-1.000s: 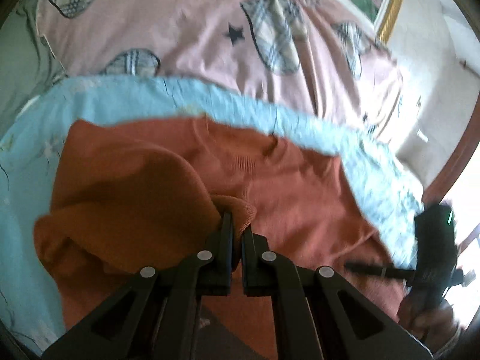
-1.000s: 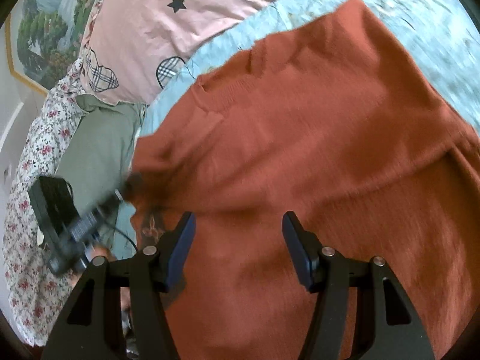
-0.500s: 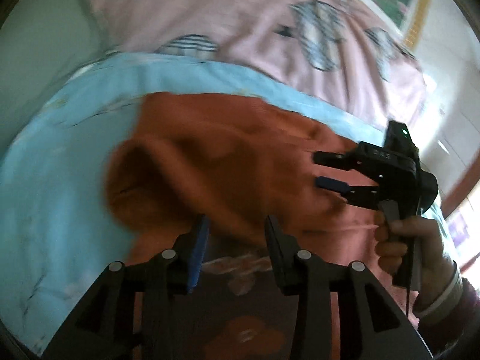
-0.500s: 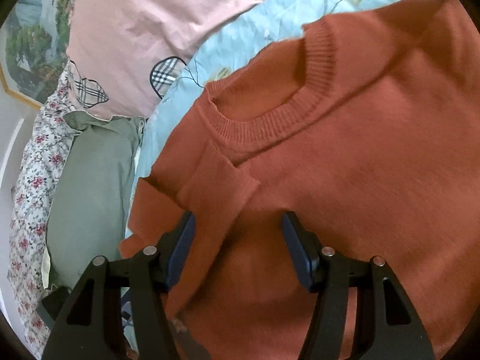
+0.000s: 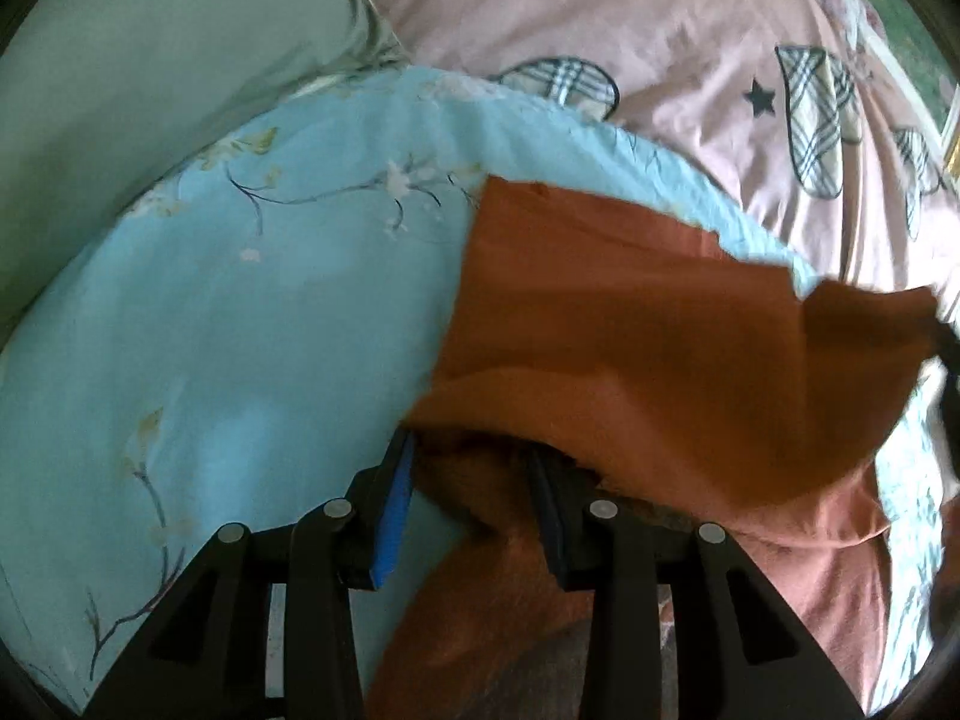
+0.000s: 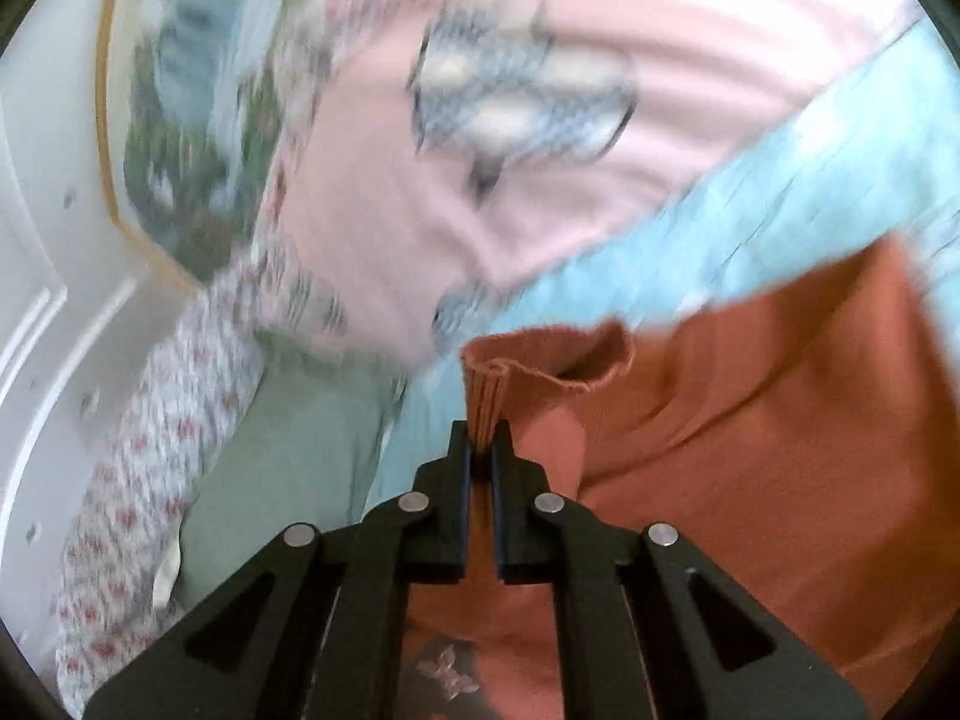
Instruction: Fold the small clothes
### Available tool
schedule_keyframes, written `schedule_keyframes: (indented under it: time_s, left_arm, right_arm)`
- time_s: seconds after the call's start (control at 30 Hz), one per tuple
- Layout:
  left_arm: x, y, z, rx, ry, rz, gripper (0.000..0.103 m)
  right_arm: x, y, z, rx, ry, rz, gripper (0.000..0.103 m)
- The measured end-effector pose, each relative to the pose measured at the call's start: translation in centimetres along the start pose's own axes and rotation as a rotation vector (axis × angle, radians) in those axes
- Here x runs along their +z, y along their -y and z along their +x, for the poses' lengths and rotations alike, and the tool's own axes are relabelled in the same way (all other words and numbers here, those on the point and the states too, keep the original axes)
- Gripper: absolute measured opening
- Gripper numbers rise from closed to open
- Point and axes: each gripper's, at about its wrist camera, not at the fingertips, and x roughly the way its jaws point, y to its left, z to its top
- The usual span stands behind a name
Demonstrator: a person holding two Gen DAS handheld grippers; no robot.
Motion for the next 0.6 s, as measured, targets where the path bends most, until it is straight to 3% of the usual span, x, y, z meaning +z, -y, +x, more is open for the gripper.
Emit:
schedule_keyframes:
  time_s: [0.07,0.2,0.37,0.47,0.5,0.6]
  left_arm:
    - [-0.1,1.0,0.6,0.032,-0.011,0.038,0.037]
    - [-0.7,2.1,0.5,0.09,0.01,0.096,0.034]
    - [-1.1,1.3,-0.4,0.09,0.019,0.095,0.026]
    - [-0.5,0.4,-1.7,0.039,0.069,0.037,0.02]
    - [-0.4,0.7,-1.9,0.032,0.075,0.053,0.019]
    - [-0.1,2.5,-0.4,0.042,-0.004,0.165,0.02]
  right_arm:
    - [0.7,2.3,-1.8,-0.068,0.028,0.018,0.007]
    - [-0.5,6.5,-1.9,-0.151,-0.02,0.086,0.007]
    - [-1.0,7.2,-2.1,-0.141,-0.019,0.104,0.007]
    - [-0.6,6.0,-2.3,-0.117,-0.011,0.079,0.007]
    - [-0.4,5.4,-2.2,-0.109,-0.011,0.067,0.007]
    - [0.1,4.0,-2.5,-0.068,0.008,0.047,0.007]
